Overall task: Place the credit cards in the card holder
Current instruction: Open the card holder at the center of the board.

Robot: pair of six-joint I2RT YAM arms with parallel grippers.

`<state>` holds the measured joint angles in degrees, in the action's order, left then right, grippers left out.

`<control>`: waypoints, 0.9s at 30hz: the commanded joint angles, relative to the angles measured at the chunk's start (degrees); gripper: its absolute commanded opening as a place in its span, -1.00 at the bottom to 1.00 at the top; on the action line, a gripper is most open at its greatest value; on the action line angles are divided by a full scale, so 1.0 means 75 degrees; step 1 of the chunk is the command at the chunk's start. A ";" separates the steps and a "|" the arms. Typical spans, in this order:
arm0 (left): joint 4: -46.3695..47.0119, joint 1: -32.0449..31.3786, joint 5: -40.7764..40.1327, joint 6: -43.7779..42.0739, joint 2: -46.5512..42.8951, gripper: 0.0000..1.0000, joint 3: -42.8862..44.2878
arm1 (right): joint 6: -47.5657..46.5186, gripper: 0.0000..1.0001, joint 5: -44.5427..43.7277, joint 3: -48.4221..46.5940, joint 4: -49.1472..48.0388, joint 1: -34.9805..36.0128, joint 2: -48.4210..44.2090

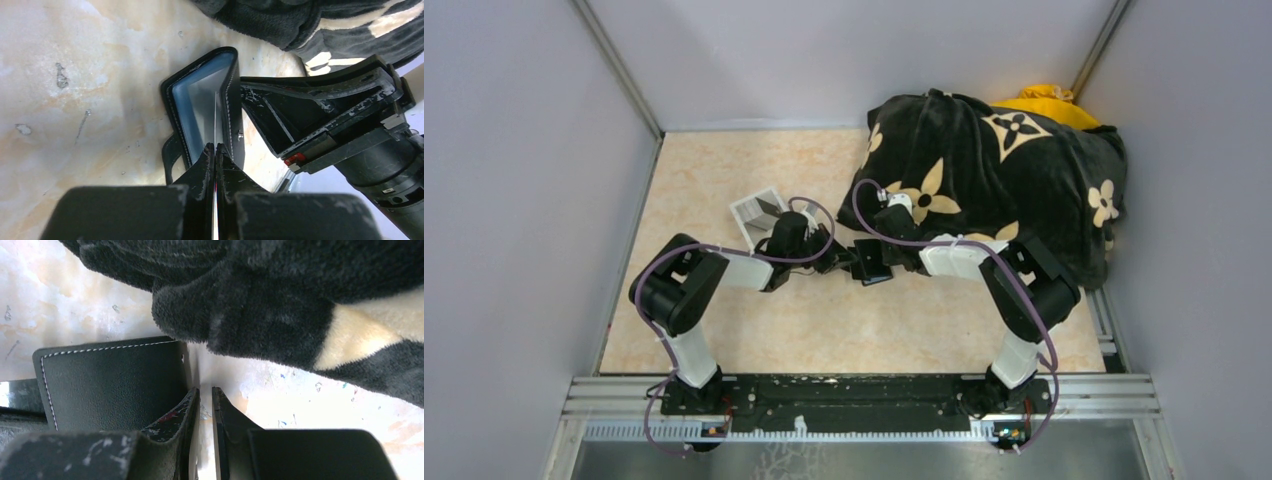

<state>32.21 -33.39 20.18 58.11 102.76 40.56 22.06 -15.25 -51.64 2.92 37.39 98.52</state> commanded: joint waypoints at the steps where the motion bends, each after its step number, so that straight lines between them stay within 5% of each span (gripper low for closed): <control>1: 0.0557 -0.0072 0.0209 0.0142 -0.0049 -1.00 0.0078 | -0.0012 -0.69 0.0341 -0.0072 0.0449 0.0097 0.0399; 7: 0.0613 -0.0072 0.0282 0.0154 0.0030 -1.00 0.0107 | 0.0022 -0.69 0.0290 -0.0076 0.0543 0.0159 0.0423; 18: -0.1639 -0.0072 -0.0909 -0.0624 -0.0798 -1.00 0.0296 | 0.0023 -0.69 0.0135 -0.0193 0.0688 0.0160 0.0504; 27: -0.1507 -0.0072 -0.0781 -0.0493 -0.0579 -1.00 0.0322 | -0.0012 -0.69 0.0156 -0.0214 0.0722 0.0166 0.0497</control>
<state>20.78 -33.67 14.39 54.94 97.93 41.69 22.06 -15.79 -53.06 3.64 38.09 99.55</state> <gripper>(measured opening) 0.007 0.157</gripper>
